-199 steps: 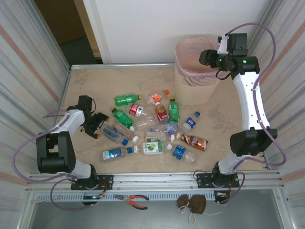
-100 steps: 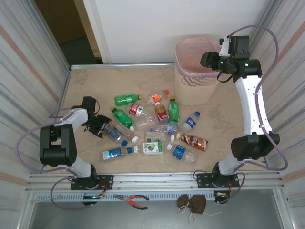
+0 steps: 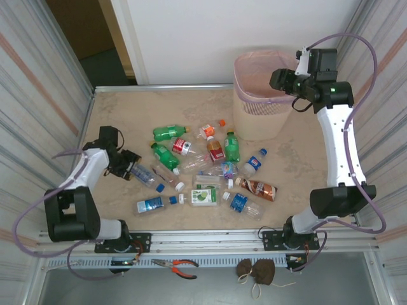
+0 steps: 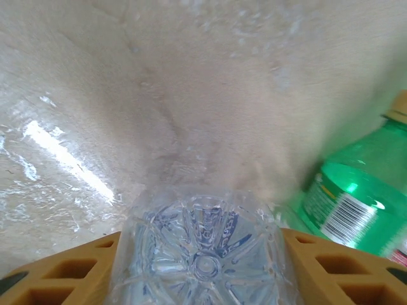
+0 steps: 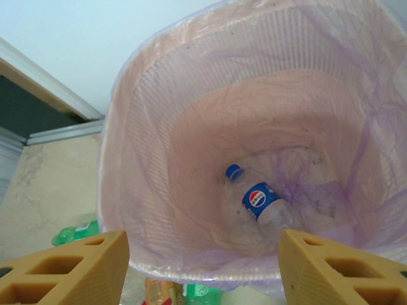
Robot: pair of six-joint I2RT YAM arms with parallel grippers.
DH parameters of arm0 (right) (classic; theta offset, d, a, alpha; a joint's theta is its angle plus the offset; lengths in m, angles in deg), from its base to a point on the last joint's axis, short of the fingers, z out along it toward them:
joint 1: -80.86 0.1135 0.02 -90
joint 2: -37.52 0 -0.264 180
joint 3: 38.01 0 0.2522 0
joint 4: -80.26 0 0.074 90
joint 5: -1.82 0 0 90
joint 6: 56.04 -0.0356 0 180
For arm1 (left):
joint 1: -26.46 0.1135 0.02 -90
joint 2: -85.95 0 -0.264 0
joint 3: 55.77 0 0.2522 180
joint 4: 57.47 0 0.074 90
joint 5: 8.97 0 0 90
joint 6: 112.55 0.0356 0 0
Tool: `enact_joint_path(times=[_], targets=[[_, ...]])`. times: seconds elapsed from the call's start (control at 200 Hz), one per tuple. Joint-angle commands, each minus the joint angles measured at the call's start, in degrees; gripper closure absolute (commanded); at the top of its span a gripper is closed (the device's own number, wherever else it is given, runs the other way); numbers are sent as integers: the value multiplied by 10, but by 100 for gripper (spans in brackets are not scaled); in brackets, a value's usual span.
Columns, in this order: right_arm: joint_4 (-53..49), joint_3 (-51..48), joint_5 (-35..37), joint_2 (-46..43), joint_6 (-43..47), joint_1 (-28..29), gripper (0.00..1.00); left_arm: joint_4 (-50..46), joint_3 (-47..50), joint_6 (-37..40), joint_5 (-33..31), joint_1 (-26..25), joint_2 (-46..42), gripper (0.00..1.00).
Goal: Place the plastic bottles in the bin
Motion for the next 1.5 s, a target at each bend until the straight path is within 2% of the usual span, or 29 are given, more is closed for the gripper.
enact_joint_path(times=[0.0, 0.205, 0.301, 0.391, 0.521, 0.601, 0.671, 0.867, 1.027, 1.217, 1.498], targets=[[15, -11, -33, -32, -4, 2, 38, 4, -30, 82, 12, 3, -59, 53], [106, -99, -125, -83, 0, 20, 34, 79, -54, 172, 80, 2, -147, 53], [163, -146, -161, -114, 2, 39, 33, 154, -49, 186, 152, 3, -175, 52], [216, -186, -199, -139, 7, 59, 31, 262, -38, 186, 260, 2, -185, 53], [287, -245, -239, -170, 34, 106, 31, 322, -63, 194, 310, -28, -176, 56], [308, -262, -232, -178, 52, 148, 30, 315, -90, 227, 297, -59, -168, 55], [313, -269, -194, -180, 76, 194, 29, 306, -108, 241, 260, -87, -165, 55], [364, -305, -63, -179, 150, 328, 25, 307, -142, 222, 200, -141, -146, 56], [375, -286, -12, -142, 160, 398, 23, 315, -154, 216, 175, -179, -135, 56], [409, -272, 14, -103, 143, 447, 18, 320, -163, 213, 160, -203, -122, 56], [435, -252, 15, -46, 117, 471, 15, 327, -178, 206, 165, -211, -118, 56]])
